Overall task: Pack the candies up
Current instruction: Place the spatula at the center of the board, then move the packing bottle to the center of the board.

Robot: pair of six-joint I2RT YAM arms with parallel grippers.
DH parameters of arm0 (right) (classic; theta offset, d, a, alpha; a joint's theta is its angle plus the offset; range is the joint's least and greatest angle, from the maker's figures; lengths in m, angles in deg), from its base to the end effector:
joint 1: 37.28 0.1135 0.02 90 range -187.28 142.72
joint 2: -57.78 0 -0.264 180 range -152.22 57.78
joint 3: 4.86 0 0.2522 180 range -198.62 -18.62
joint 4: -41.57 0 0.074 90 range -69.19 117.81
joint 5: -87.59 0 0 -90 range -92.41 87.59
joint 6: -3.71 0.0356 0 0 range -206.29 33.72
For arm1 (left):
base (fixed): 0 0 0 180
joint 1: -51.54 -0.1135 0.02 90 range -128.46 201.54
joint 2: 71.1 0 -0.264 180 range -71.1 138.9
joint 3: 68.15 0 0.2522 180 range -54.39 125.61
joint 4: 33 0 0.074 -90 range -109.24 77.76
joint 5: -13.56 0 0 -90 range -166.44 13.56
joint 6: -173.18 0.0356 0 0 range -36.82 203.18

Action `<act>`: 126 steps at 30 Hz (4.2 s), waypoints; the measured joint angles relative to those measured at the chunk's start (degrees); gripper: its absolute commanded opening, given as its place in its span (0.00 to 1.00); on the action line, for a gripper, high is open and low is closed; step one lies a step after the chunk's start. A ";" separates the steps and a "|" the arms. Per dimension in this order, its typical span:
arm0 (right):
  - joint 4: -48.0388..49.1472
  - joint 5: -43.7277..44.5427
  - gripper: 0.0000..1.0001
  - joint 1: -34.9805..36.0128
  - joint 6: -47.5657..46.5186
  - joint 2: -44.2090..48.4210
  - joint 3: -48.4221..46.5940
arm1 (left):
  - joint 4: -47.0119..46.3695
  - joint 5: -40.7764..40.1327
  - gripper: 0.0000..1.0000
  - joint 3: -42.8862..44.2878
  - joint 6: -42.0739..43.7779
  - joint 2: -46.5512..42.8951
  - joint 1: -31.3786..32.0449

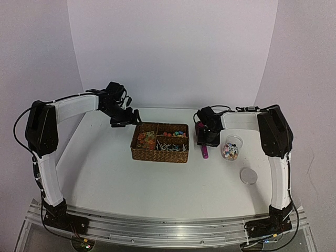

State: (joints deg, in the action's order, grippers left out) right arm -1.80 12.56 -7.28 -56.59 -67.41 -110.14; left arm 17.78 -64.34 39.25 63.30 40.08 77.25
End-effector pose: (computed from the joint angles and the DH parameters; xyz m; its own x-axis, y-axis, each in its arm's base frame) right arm 0.4012 0.2210 0.1466 -0.8614 0.0554 -0.5049 0.0511 0.9984 0.0224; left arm 0.3843 -0.1933 0.2544 -0.8718 0.0507 -0.4872 0.2523 0.8991 -0.3578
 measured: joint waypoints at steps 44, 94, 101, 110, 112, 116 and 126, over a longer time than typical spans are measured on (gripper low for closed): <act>-14.30 2.95 0.00 -15.88 -4.42 19.05 13.12 | -20.02 8.95 0.90 -20.35 15.98 -21.99 0.04; -22.39 6.41 0.00 22.33 -12.31 2.36 -10.86 | -36.64 1.79 0.64 -43.55 15.52 -21.92 -2.99; -22.32 6.44 0.00 21.70 -13.73 2.36 -10.86 | -37.51 1.77 0.64 -43.56 15.56 -22.03 -2.99; -20.91 4.66 0.00 22.06 -15.95 3.22 -9.36 | -37.58 1.77 0.64 -43.56 15.59 -22.39 -2.99; -20.43 4.15 0.00 23.09 -16.20 4.03 -8.04 | -37.58 1.79 0.64 -43.56 15.59 -22.42 -2.99; -20.15 3.11 0.06 25.50 -15.99 6.01 -5.26 | -37.57 1.85 0.64 -43.56 15.59 -22.43 -2.99; -20.47 0.06 0.64 27.45 -14.87 6.69 -4.87 | -37.60 2.68 0.64 -43.56 15.59 -22.43 -2.99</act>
State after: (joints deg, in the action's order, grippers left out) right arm -22.27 12.62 20.17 -71.46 -60.71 -115.01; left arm -19.82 -61.66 -4.31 78.89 17.65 74.26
